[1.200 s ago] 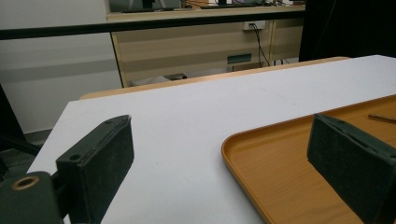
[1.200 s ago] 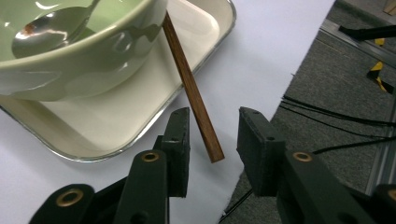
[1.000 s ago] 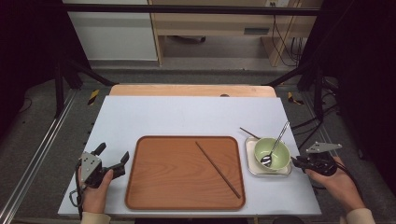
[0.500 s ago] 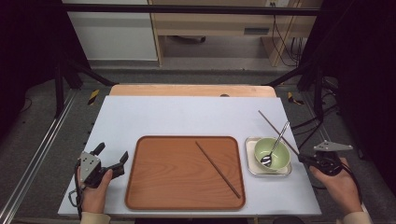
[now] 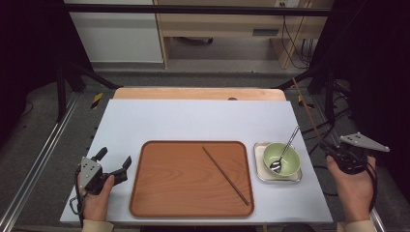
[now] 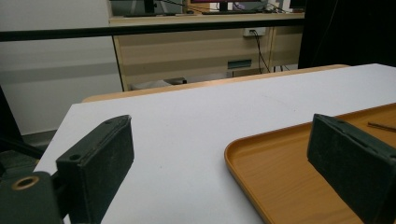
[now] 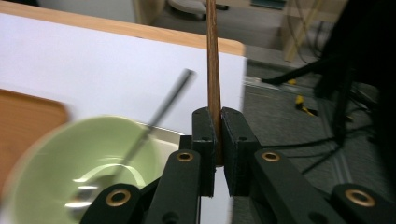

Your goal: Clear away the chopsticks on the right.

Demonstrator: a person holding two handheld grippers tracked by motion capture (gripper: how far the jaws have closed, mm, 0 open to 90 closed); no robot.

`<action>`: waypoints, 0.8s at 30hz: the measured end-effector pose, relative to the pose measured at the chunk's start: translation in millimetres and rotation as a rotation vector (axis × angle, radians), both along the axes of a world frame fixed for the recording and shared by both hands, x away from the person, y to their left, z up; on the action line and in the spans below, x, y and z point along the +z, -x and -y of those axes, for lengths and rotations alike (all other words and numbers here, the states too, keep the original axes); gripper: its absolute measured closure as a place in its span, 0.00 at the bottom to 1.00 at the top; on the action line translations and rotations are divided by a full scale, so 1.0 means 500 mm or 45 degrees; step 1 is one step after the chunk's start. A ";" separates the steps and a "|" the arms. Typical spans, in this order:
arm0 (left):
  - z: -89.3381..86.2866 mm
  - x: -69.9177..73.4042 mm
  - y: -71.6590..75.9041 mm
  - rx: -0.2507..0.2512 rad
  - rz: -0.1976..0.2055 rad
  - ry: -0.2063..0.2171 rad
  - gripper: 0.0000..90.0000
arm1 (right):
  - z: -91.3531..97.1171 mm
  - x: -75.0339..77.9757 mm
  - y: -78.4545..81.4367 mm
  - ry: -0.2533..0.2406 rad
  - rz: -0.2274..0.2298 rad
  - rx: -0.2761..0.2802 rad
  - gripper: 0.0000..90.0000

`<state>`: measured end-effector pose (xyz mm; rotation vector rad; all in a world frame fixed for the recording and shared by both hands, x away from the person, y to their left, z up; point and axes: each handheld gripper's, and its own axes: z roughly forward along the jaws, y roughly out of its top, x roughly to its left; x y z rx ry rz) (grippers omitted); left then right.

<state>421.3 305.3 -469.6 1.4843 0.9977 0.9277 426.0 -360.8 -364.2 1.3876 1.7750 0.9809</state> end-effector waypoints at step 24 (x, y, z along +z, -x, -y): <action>-0.003 0.001 0.002 0.005 0.007 0.008 0.08 | -0.294 -0.114 0.081 -0.100 -0.256 0.381 0.94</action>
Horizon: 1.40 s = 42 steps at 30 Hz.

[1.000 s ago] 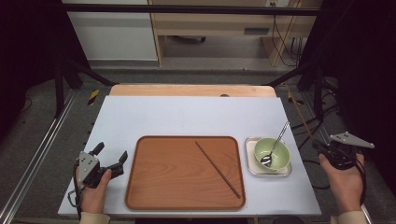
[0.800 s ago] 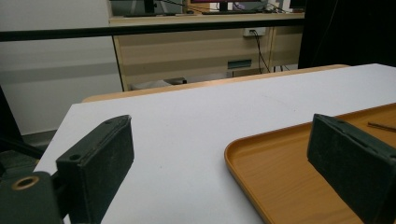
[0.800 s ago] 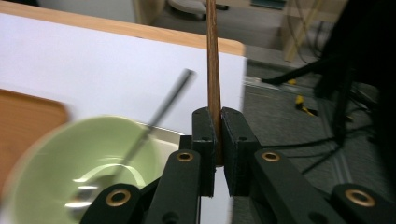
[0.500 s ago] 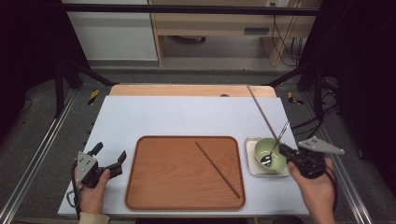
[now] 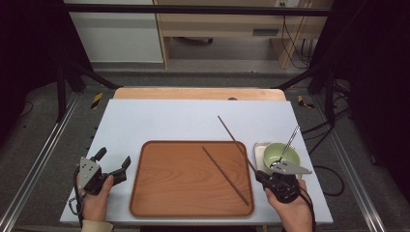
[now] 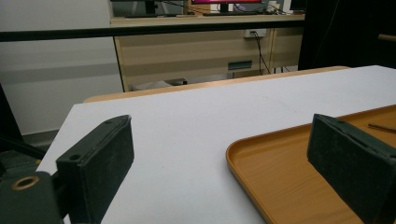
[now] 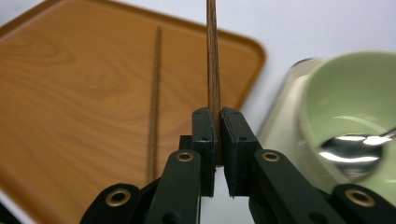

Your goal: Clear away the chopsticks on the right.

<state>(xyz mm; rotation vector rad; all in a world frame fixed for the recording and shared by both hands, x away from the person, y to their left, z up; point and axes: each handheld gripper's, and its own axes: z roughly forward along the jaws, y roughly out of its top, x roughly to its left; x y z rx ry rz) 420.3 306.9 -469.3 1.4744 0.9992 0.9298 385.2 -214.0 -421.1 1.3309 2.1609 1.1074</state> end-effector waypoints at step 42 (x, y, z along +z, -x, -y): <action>0.005 0.002 0.000 -0.015 0.004 -0.009 0.08 | -0.112 -0.085 0.052 0.238 -0.225 0.136 0.92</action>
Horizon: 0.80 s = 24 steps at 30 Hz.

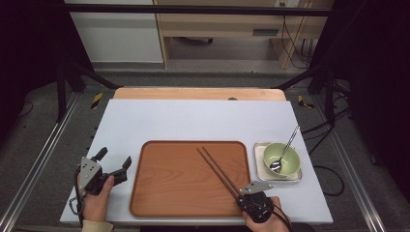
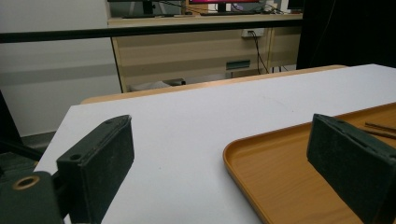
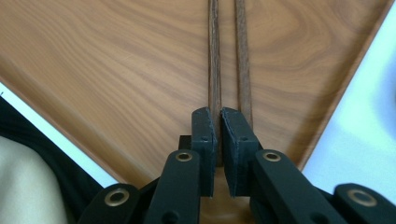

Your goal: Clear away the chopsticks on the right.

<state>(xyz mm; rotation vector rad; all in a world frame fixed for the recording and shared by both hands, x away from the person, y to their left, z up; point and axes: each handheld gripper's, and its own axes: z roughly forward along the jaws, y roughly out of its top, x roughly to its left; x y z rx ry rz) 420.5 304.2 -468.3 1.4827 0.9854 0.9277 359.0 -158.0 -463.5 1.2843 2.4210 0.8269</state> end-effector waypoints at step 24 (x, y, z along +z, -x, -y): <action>0.015 0.000 -0.002 -0.057 -0.033 -0.016 0.08 | -0.014 0.007 -0.090 -0.168 0.287 -0.044 0.51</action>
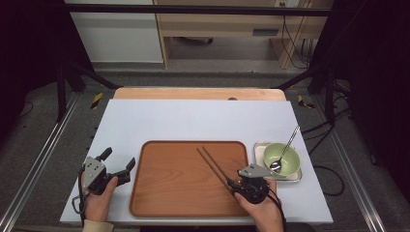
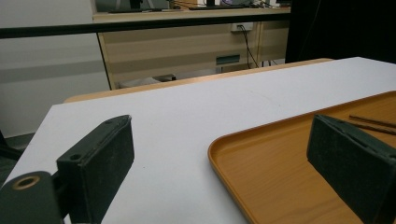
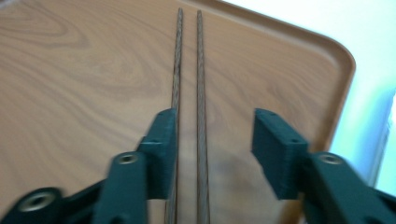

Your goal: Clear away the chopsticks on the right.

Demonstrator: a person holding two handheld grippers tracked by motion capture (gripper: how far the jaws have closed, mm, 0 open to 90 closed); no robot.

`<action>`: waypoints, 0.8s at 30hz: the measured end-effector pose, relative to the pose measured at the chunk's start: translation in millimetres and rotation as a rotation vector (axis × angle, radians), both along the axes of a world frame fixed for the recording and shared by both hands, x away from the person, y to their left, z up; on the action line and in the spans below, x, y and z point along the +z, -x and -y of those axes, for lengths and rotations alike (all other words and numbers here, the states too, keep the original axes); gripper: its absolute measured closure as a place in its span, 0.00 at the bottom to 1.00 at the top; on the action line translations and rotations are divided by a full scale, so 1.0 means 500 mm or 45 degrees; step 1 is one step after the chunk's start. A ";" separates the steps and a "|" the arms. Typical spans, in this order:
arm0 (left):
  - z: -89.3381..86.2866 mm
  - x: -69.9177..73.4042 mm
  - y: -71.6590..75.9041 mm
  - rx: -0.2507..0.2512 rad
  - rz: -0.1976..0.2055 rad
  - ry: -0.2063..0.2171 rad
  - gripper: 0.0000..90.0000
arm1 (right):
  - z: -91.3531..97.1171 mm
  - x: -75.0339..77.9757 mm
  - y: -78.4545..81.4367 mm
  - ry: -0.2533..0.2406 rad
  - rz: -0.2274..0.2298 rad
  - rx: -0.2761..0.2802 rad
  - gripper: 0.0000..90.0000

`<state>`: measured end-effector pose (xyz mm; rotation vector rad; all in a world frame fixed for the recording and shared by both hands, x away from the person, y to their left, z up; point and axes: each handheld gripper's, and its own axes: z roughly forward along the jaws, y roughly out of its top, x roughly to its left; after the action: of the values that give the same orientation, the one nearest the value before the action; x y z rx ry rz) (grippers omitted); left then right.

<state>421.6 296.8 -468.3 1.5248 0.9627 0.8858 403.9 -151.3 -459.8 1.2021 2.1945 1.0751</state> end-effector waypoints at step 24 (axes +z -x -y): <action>0.145 0.050 0.020 -0.432 -0.264 -0.228 0.34 | 0.006 0.020 -0.023 -0.035 0.231 0.081 0.12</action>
<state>411.7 224.1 -443.4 1.8945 0.7517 0.5909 415.2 -154.5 -449.7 1.0098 2.0968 1.1944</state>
